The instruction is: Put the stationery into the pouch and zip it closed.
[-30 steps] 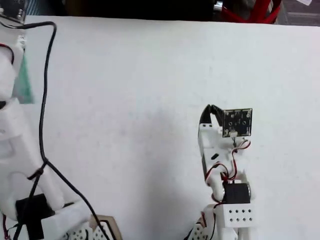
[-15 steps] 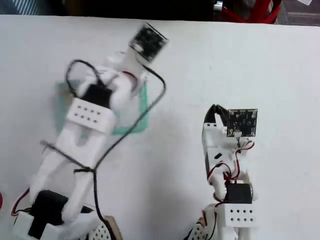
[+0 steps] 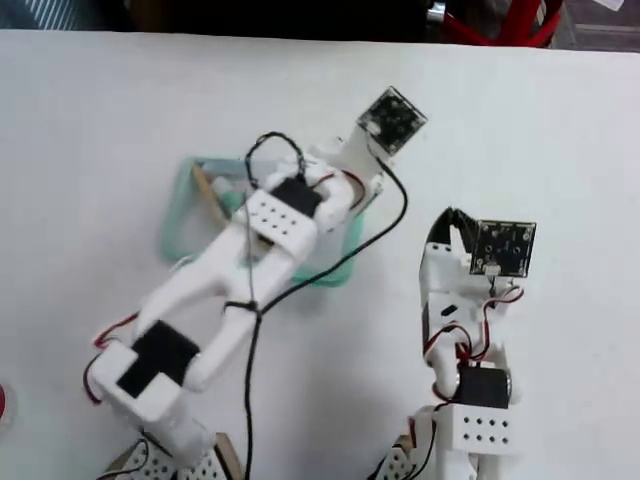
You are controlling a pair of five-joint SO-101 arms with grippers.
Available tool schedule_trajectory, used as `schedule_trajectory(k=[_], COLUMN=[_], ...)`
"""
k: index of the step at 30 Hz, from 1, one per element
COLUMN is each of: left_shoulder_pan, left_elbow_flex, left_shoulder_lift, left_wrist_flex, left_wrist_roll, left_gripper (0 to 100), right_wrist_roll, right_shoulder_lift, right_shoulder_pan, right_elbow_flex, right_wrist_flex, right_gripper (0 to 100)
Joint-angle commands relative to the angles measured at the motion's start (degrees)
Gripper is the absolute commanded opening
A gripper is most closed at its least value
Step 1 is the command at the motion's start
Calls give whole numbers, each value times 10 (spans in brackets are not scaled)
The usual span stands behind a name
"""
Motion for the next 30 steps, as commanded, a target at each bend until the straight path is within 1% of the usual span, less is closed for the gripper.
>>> schedule_trajectory(k=[1, 4, 6, 9, 12, 14, 15, 18, 19, 22, 25, 28, 30], left_shoulder_pan=[48, 82, 93, 89, 83, 82, 81, 73, 69, 66, 65, 59, 52], left_elbow_flex=[-80, -125, -172, -275, -382, -450, -484, -578, -609, -689, -746, -790, -830], left_shoulder_lift=[15, 33, 53, 107, 177, 213, 225, 245, 250, 259, 265, 263, 256], left_wrist_flex=[-17, -11, 12, 69, 142, 209, 244, 334, 357, 424, 474, 515, 550], left_wrist_roll=[8, 8, 8, 8, 8, 9, 20, 120, 137, 123, 98, 49, -9], left_gripper=[23, 23, 23, 23, 29, 68, 97, 168, 185, 202, 204, 203, 196], right_wrist_roll=[-5, -5, -19, -73, -69, -70, -70, -70, -70, -70, -70, -70, -70], right_shoulder_lift=[-4, -5, -5, -5, -5, -5, -5, -5, -5, -5, -5, -5, -5], right_shoulder_pan=[5, 11, 29, 60, 66, 66, 66, 66, 66, 66, 66, 66, 66], right_elbow_flex=[8, 13, 12, 11, 11, 11, 12, 13, 13, 13, 13, 13, 14], right_wrist_flex=[-38, -48, -49, -50, -50, -50, -50, -50, -50, -50, -50, -50, -50], right_gripper=[19, 19, 19, 19, 19, 19, 19, 19, 19, 19, 19, 19, 19])
